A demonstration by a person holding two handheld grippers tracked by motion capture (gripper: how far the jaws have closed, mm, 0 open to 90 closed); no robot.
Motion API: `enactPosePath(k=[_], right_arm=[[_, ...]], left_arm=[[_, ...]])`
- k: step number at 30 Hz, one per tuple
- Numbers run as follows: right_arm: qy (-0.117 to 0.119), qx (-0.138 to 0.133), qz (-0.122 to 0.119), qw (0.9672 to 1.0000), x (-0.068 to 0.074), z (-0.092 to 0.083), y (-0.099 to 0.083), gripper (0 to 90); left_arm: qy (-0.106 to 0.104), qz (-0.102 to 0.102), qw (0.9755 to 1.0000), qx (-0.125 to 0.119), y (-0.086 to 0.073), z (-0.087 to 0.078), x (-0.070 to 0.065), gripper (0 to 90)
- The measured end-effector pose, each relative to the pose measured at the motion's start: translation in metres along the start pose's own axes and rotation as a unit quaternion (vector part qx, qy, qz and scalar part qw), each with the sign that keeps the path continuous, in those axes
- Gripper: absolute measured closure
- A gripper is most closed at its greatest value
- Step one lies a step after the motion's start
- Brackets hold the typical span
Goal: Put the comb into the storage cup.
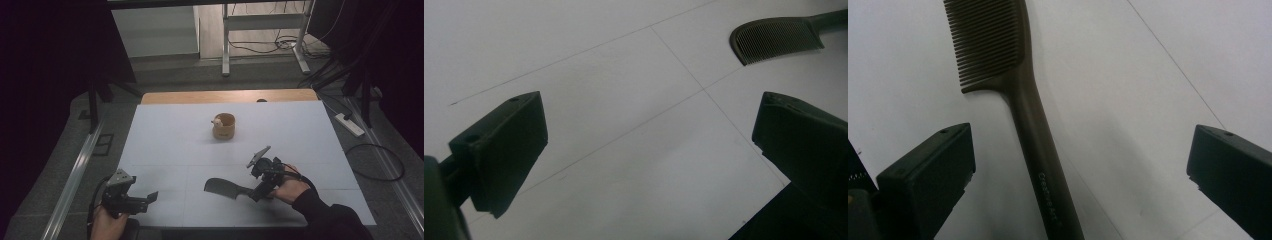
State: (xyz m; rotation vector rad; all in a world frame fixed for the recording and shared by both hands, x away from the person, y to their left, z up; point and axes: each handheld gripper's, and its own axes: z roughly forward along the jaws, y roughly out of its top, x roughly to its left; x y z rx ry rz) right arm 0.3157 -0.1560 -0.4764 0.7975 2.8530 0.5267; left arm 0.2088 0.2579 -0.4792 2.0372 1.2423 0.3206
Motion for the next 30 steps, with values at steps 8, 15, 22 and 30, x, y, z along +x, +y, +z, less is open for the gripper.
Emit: enactPosePath(k=[8, 15, 22, 30], right_arm=[[0.001, 0.006, -0.013, 0.9999, 0.005, 0.005, 0.01, 0.0], [0.001, 0.008, -0.02, 0.9998, 0.007, 0.009, 0.015, 0.0], [-0.006, 0.017, -0.02, 0.9996, 0.007, 0.017, 0.011, 0.0], [0.001, 0.029, -0.031, 0.9991, 0.01, 0.03, 0.006, 0.0]], left_arm=[[0.0, -0.001, 1.0, 0.0, 0.0, 0.0, 0.0, 1.9], [0.0, -0.001, 1.0, -0.001, 0.0, 0.0, 0.0, 1.9], [-0.001, -0.001, 1.0, -0.002, 0.0, -0.001, 0.001, 1.9], [-0.002, -0.001, 1.0, -0.002, 0.0, -0.001, 0.001, 2.0]])
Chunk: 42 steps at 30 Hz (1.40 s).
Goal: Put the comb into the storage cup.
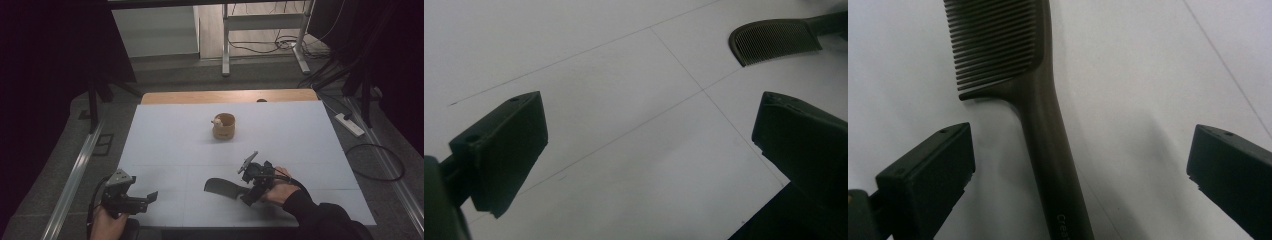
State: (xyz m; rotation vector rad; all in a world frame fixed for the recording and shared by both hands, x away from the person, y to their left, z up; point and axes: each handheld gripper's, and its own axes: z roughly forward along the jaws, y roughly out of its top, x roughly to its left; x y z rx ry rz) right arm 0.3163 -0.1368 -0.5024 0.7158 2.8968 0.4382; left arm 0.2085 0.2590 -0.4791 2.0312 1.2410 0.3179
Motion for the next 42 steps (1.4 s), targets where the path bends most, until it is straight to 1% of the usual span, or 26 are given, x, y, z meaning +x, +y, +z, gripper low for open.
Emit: enactPosePath(k=[3, 4, 10, 12, 17, 23, 24, 25, 28, 29, 30, 32, 35, 36, 40, 41, 42], right_arm=[[0.002, 0.002, 0.0, 1.0, 0.002, 0.003, -0.001, 0.0], [0.002, 0.003, -0.004, 1.0, 0.001, 0.004, -0.001, 0.0], [0.006, 0.01, -0.009, 0.9999, 0.001, 0.011, -0.004, 0.0], [0.012, 0.01, -0.004, 0.9999, 0.001, 0.011, -0.004, 0.0], [0.01, 0.009, 0.002, 0.9999, 0.001, 0.011, -0.005, 0.0], [0.01, 0.009, -0.001, 0.9999, 0.001, 0.011, -0.005, 0.0], [0.01, 0.011, -0.004, 0.9999, 0.001, 0.011, -0.004, 1.5], [0.015, 0.01, -0.009, 0.9998, 0.002, 0.009, -0.004, 5.8], [0.019, 0.014, -0.019, 0.9995, 0.003, 0.007, -0.003, 13.0], [0.019, 0.014, -0.019, 0.9995, 0.003, 0.007, -0.003, 13.0], [0.02, 0.014, -0.023, 0.9994, 0.004, 0.004, -0.002, 20.6], [0.023, 0.011, -0.03, 0.9992, 0.004, 0.002, -0.002, 28.9], [0.028, 0.007, -0.041, 0.9987, 0.004, 0.0, -0.002, 38.6], [0.027, 0.006, -0.043, 0.9987, 0.004, -0.001, -0.002, 43.0], [0.036, 0.002, -0.051, 0.998, 0.005, -0.003, -0.003, 58.2], [0.036, 0.002, -0.051, 0.998, 0.005, -0.003, -0.003, 58.2], [0.037, 0.001, -0.055, 0.9978, 0.004, -0.004, -0.003, 65.6]], left_arm=[[-0.001, 0.0, 1.0, -0.001, 0.0, 0.0, 0.0, 2.0], [-0.001, 0.0, 1.0, -0.001, 0.0, 0.0, 0.0, 2.0], [-0.001, -0.001, 1.0, -0.001, 0.0, 0.0, 0.0, 2.0], [-0.001, -0.001, 1.0, -0.001, 0.0, 0.0, 0.0, 2.0], [-0.001, -0.001, 1.0, 0.0, 0.0, 0.0, 0.0, 2.1], [-0.001, -0.002, 1.0, -0.001, 0.0, 0.0, 0.0, 2.3], [-0.002, -0.002, 1.0, -0.001, 0.0, 0.0, 0.0, 2.3], [-0.002, -0.003, 1.0, -0.001, 0.0, 0.0, 0.0, 2.3], [-0.002, -0.004, 1.0, -0.001, 0.0, 0.0, 0.001, 2.3], [-0.002, -0.004, 1.0, -0.001, 0.0, 0.0, 0.001, 2.3], [-0.002, -0.004, 1.0, -0.001, 0.0, 0.0, 0.0, 2.4], [-0.002, -0.004, 1.0, -0.001, 0.0, 0.0, 0.0, 2.4], [-0.002, -0.004, 1.0, -0.001, 0.0, 0.0, 0.001, 2.4], [-0.001, -0.004, 1.0, -0.001, 0.0, 0.0, 0.001, 2.4], [-0.002, -0.004, 1.0, -0.001, 0.0, 0.0, 0.0, 2.4], [-0.002, -0.004, 1.0, -0.001, 0.0, 0.0, 0.0, 2.4], [-0.001, -0.004, 1.0, -0.001, 0.0, 0.0, 0.0, 2.5]])
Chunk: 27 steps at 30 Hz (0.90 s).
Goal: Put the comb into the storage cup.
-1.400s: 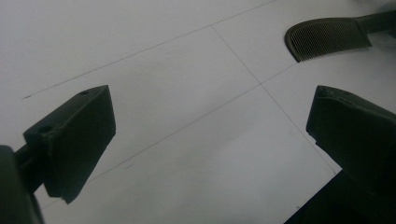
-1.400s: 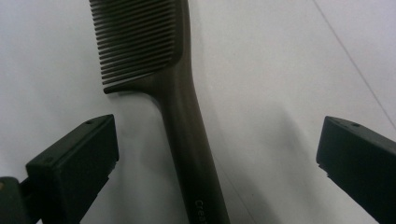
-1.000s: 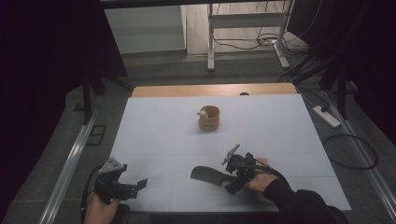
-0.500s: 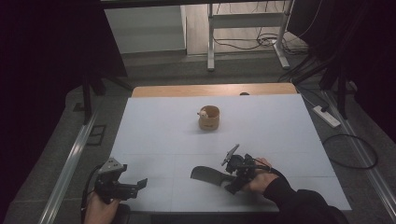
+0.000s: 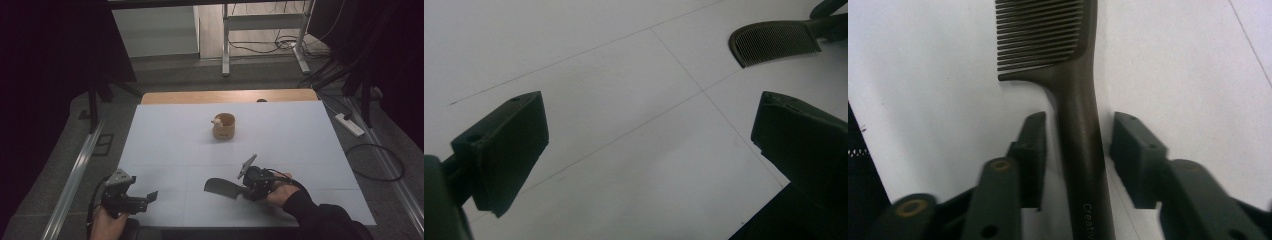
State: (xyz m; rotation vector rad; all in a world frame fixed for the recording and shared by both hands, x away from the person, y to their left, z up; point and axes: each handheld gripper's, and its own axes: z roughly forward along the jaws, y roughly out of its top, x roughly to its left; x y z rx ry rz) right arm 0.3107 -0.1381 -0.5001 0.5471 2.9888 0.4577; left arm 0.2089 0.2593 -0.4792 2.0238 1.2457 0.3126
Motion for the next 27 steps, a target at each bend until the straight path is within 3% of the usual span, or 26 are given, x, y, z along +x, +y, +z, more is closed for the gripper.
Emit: enactPosePath(k=[3, 27], right_arm=[[0.006, -0.002, -0.009, 0.9999, -0.0001, -0.0003, -0.0004, 72.5], [0.022, -0.027, -0.003, 0.9994, -0.0023, -0.0027, -0.0052, 73.2]], left_arm=[[0.0, 0.0, 1.0, 0.0, 0.0, 0.0, 0.0001, 2.4], [0.001, -0.001, 0.9999, -0.013, -0.0009, -0.0031, 0.0002, 1.0]])
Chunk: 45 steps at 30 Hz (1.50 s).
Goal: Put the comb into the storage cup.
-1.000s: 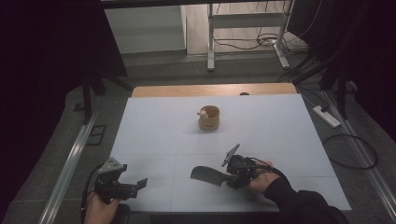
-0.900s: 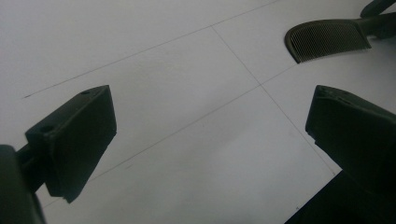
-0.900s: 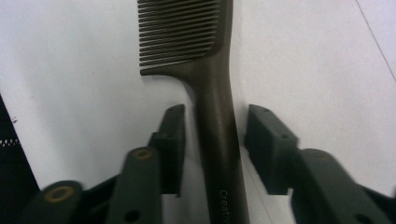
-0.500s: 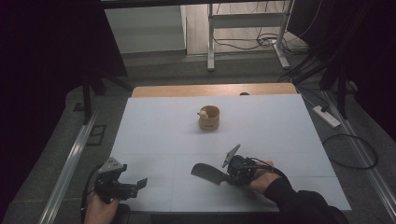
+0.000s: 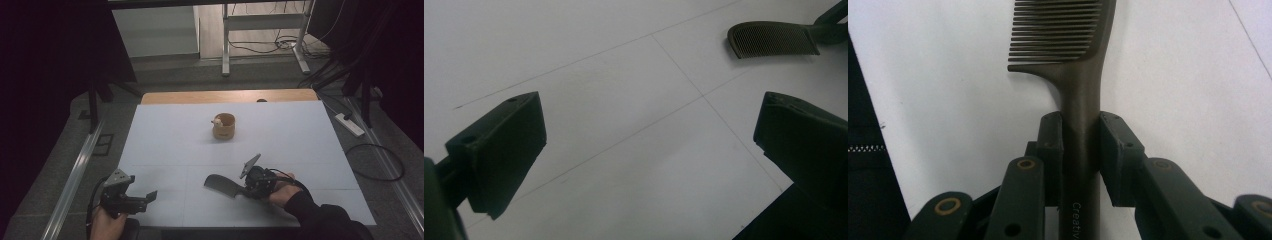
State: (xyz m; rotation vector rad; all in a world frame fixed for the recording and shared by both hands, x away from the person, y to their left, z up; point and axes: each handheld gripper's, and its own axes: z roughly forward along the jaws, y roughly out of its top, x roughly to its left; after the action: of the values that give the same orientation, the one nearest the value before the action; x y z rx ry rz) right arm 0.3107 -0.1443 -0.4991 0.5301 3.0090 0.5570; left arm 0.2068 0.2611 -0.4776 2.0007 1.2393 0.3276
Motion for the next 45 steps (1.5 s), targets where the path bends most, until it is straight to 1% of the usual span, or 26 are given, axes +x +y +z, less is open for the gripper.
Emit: enactPosePath(k=[11, 12, 16, 20, 23, 28, 29, 30, 37, 45], right_arm=[[-0.001, -0.021, 0.001, 0.9998, 0.0, -0.006, 0.0, 73.2], [-0.002, -0.029, 0.001, 0.9996, 0.0, -0.008, -0.001, 73.2], [-0.002, -0.038, -0.001, 0.9993, -0.001, -0.01, -0.001, 73.2], [-0.001, -0.046, 0.001, 0.9989, -0.001, -0.013, -0.002, 73.2], [-0.002, -0.052, 0.004, 0.9986, -0.003, -0.015, -0.003, 73.2], [-0.002, -0.061, 0.009, 0.9981, -0.004, -0.018, -0.004, 73.2], [-0.004, -0.066, 0.009, 0.9978, -0.005, -0.02, -0.005, 73.2], [-0.004, -0.068, 0.011, 0.9976, -0.005, -0.021, -0.006, 73.2], [-0.008, -0.086, 0.016, 0.9961, -0.008, -0.027, -0.008, 73.2], [-0.011, -0.111, 0.019, 0.9935, -0.01, -0.034, -0.011, 73.2]], left_arm=[[-0.003, -0.001, 1.0, -0.009, -0.001, -0.002, 0.0, 0.0], [-0.005, 0.0, 0.9999, -0.009, -0.001, -0.002, 0.0, 0.0], [-0.009, 0.001, 0.9999, -0.01, 0.0, -0.002, 0.0, 0.0], [-0.01, 0.005, 0.9999, -0.011, 0.0, -0.002, -0.001, 0.0], [-0.012, 0.007, 0.9998, -0.015, 0.001, -0.002, -0.001, 0.0], [-0.017, 0.015, 0.9995, -0.023, 0.002, -0.003, -0.001, 0.0], [-0.02, 0.018, 0.9992, -0.03, 0.002, -0.003, -0.002, 0.0], [-0.022, 0.019, 0.9991, -0.032, 0.003, -0.003, -0.002, 0.0], [-0.029, 0.023, 0.9986, -0.037, 0.006, -0.002, -0.003, 0.0], [-0.028, 0.027, 0.998, -0.051, 0.012, -0.001, -0.004, 0.0]])
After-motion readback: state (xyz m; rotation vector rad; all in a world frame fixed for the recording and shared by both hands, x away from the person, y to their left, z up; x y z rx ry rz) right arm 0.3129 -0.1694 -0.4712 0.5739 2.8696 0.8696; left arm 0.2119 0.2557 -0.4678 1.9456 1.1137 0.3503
